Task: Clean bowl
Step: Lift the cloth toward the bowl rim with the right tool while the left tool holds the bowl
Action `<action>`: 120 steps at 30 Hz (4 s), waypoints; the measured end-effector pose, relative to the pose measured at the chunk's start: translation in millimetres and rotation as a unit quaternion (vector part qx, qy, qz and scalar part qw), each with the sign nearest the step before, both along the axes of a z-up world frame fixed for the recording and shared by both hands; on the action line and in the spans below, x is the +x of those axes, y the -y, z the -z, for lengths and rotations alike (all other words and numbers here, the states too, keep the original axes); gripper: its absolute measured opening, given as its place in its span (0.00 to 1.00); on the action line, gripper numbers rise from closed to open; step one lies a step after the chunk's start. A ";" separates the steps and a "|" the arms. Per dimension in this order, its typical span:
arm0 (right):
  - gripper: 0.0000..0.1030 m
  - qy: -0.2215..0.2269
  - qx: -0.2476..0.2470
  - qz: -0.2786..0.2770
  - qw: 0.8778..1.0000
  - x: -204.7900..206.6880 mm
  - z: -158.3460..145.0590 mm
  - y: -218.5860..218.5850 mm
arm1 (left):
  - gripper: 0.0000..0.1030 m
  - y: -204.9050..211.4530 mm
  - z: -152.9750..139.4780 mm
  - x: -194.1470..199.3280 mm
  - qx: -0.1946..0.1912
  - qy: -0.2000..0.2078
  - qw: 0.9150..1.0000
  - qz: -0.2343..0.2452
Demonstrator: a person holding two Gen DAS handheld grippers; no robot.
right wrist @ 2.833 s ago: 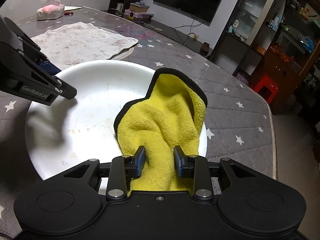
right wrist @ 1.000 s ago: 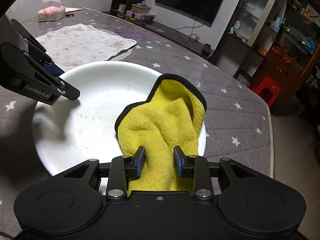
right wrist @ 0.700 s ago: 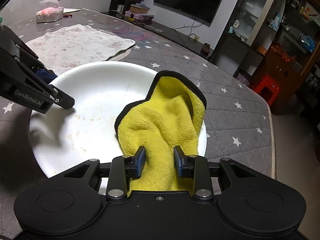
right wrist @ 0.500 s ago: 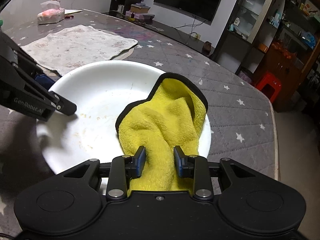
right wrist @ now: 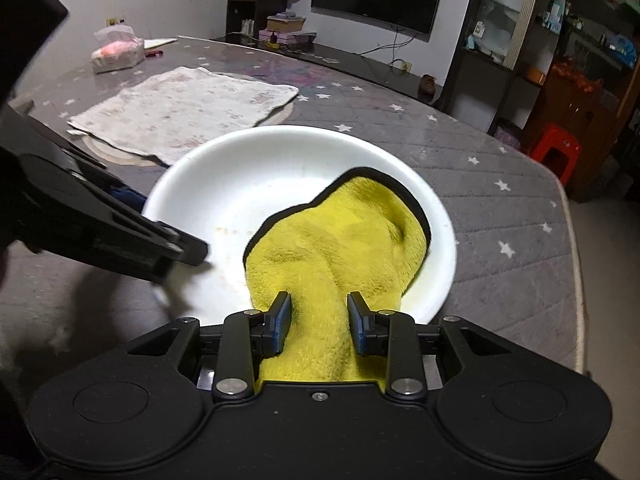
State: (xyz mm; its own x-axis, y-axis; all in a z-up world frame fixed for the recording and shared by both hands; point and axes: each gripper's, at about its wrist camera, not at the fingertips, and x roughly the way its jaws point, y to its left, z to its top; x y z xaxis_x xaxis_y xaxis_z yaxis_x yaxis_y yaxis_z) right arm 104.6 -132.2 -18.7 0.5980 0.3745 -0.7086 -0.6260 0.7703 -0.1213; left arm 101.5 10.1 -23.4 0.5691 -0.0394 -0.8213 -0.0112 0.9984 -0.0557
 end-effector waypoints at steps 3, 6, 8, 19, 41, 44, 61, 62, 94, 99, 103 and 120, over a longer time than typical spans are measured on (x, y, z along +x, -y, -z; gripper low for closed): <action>0.32 -0.003 0.006 -0.001 1.000 -5.3 -5.0 1.5 | 0.33 -10.9 -1.4 2.1 -0.019 -0.005 1.000 0.002; 0.32 -0.006 0.004 -0.004 1.000 -9.0 -6.5 2.9 | 0.31 -18.2 -2.1 3.1 -0.024 -0.005 1.000 0.013; 0.32 -0.002 -0.003 -0.003 1.000 -8.9 -5.8 3.6 | 0.31 -18.1 -2.1 3.4 -0.021 -0.004 1.000 0.017; 0.32 0.034 -0.035 0.008 0.999 10.9 1.2 3.7 | 0.30 -24.7 -3.6 19.8 0.010 0.002 0.999 0.039; 0.32 0.044 0.001 0.071 0.996 63.1 1.4 22.7 | 0.33 -21.9 -0.7 29.0 0.044 0.015 0.998 0.051; 0.33 0.029 0.016 0.079 0.996 69.6 1.9 29.0 | 0.34 -21.7 -0.4 27.9 0.036 0.010 0.998 0.047; 0.30 0.056 -0.007 0.066 0.996 24.8 4.7 27.7 | 0.42 -6.7 -0.2 3.7 -0.004 -0.003 1.000 0.009; 0.30 0.055 -0.004 0.066 0.996 20.0 3.8 27.6 | 0.42 -6.4 -0.2 3.3 -0.005 -0.003 1.000 0.008; 0.30 0.058 0.031 0.111 0.992 40.1 13.0 27.5 | 0.42 -7.9 0.7 5.0 0.018 -0.004 0.999 0.032; 0.30 0.057 0.025 0.109 0.992 52.9 13.5 24.2 | 0.40 -12.1 0.1 9.7 0.024 0.000 0.999 0.040; 0.30 0.058 0.015 0.103 0.993 60.9 13.2 19.0 | 0.39 -15.3 0.3 17.6 0.034 0.001 0.998 0.050; 0.30 0.054 0.005 0.097 0.994 90.4 12.4 8.7 | 0.38 -39.3 -3.8 69.5 0.049 -0.018 0.990 0.130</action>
